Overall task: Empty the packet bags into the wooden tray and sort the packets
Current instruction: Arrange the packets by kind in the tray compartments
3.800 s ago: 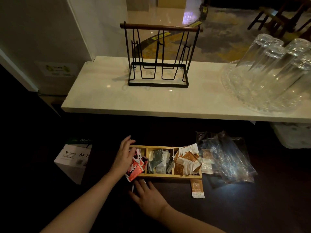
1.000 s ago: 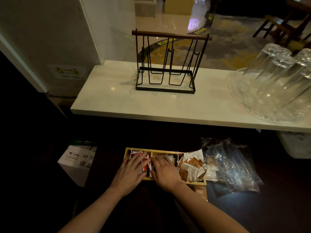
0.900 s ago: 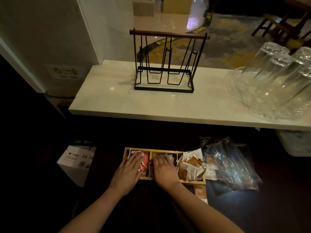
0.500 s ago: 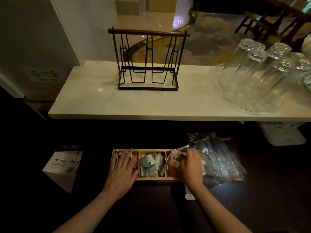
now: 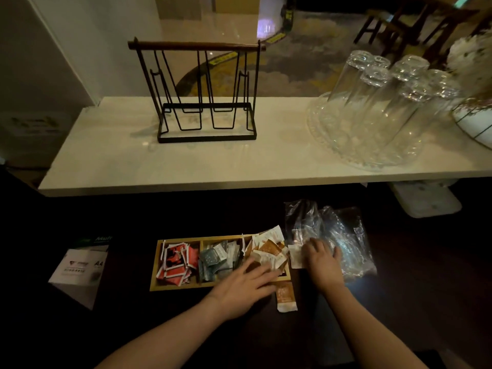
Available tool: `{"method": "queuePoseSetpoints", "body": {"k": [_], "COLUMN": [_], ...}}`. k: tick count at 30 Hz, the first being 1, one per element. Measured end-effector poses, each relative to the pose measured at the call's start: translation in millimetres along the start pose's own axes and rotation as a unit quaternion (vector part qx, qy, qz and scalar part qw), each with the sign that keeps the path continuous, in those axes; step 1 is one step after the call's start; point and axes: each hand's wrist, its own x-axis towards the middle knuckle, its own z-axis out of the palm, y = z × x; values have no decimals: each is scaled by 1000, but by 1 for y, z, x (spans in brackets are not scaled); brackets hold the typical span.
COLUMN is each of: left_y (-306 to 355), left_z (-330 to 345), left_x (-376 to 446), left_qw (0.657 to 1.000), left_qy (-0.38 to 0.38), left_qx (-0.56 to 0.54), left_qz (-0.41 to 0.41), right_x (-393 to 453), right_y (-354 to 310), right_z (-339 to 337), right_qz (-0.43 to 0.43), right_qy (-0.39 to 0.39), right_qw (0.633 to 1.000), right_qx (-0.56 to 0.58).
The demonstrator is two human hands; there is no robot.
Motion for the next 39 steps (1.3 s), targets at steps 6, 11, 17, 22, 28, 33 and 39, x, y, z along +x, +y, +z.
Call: {"method": "queuePoseSetpoints", "body": {"k": [6, 11, 17, 22, 28, 33, 39], "left_y": [-2, -1, -20, -20, -12, -20, -19], "left_z": [0, -19, -28, -23, -9, -9, -7], "left_x": [6, 27, 68, 72, 64, 68, 68], "left_qw": [1000, 996, 980, 979, 980, 983, 979], "left_qy": [-6, 43, -20, -29, 57, 20, 13], "left_qx": [-28, -39, -101, -75, -56, -52, -103], "left_qz": [-10, -72, -168, -188, -181, -176, -174], "right_x": [8, -9, -3, 12, 30, 23, 14], "right_y": [21, -12, -28, -29, -13, -17, -24], "right_z": [-4, 2, 21, 21, 11, 14, 16], "right_qz": [67, -166, -46, 38, 31, -30, -84], "right_qy": [90, 149, 59, -12, -75, 4, 51], "right_qw": [994, 971, 995, 998, 992, 999, 995], "right_qx": [9, 85, 64, 47, 100, 42, 14]}}
